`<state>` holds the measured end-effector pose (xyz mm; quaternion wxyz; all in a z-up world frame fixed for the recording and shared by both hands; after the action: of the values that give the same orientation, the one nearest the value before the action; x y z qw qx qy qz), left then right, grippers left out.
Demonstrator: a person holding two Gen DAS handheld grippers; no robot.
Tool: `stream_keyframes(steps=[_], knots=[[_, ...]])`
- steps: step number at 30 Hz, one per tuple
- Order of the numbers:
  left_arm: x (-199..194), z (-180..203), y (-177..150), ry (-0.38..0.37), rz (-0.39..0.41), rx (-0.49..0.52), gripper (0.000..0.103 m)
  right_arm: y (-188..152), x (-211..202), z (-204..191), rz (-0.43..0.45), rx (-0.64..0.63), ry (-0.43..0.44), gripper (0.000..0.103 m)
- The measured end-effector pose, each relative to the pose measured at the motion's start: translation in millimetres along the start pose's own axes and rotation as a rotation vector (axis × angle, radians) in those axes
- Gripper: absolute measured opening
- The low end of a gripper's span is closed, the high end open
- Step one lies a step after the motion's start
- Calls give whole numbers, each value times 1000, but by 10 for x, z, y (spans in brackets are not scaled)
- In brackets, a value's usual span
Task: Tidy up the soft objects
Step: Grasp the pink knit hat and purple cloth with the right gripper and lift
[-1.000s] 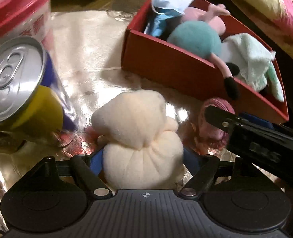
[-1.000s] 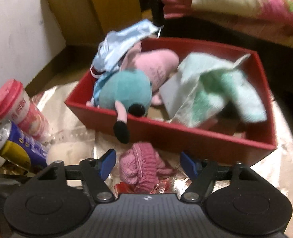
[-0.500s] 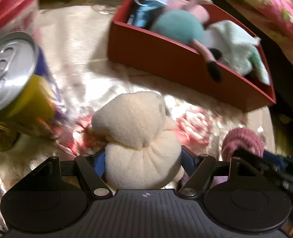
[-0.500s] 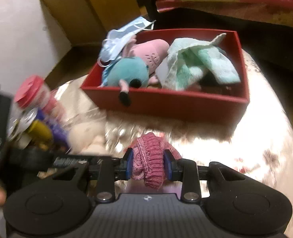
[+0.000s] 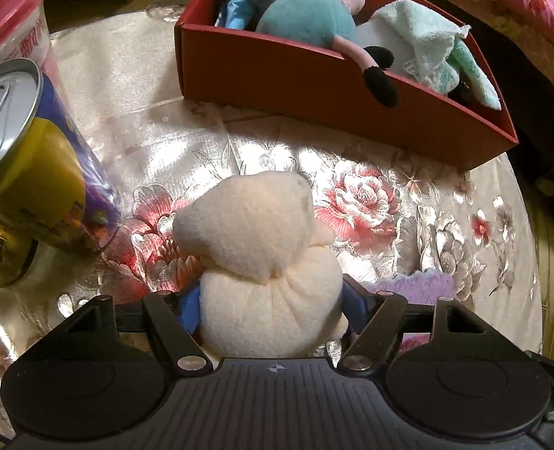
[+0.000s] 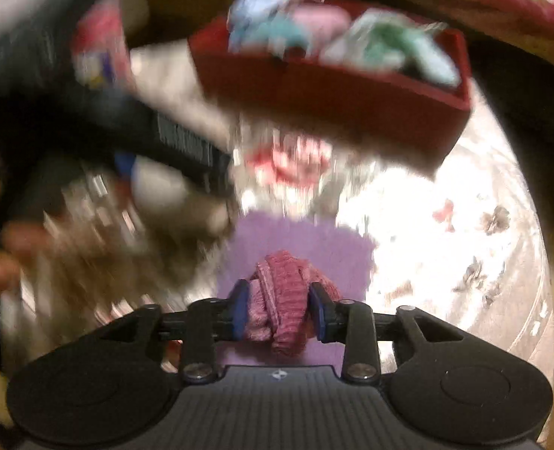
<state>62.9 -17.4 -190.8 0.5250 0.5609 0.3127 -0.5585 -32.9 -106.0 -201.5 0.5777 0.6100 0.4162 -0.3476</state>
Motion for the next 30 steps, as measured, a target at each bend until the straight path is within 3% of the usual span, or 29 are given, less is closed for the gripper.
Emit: stream_keyframes(steps=[1, 4, 6, 10, 12, 15, 19, 23, 26, 28, 30], knots=[[-3, 1, -3, 0, -1, 3, 72, -41, 44, -10, -11, -14, -20, 32], [-7, 1, 9, -4, -7, 0, 72, -84, 13, -4, -5, -71, -113, 52], [-9, 1, 8, -2, -8, 4, 72, -40, -88, 68, 43, -31, -133, 62], [5, 23, 2, -5, -11, 10, 72, 34, -45, 174, 36, 130, -24, 64], [4, 18, -4, -9, -14, 12, 72, 34, 91, 240, -21, 179, -74, 64], [4, 7, -4, -16, -19, 9, 73, 17, 268, 214, -85, 262, -12, 65], [7, -3, -21, -19, -24, 19, 73, 14, 391, 109, -84, 205, -78, 79], [20, 44, -74, 16, -33, 93, 73, -20, 379, 37, -70, 159, -81, 76], [43, 114, -115, 54, -30, 145, 71, -35, 339, -32, -49, 119, -63, 58], [38, 137, -128, 54, -24, 161, 69, -47, 300, -58, -32, 104, -48, 36], [11, 121, -122, 46, -18, 154, 67, -45, 254, -20, -20, 109, -37, 23]])
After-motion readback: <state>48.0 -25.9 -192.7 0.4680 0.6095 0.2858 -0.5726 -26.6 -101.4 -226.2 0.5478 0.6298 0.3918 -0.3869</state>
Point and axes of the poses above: each gripper's, at about its wrist camera, not at the fingertips, and x roughly the way its jaws point, z to its right, y to its top, the point moved 8 cm from there along x, roughly the way its jaws point, and after that the axes turned 4 degrees about x, right-handed, at the moved point
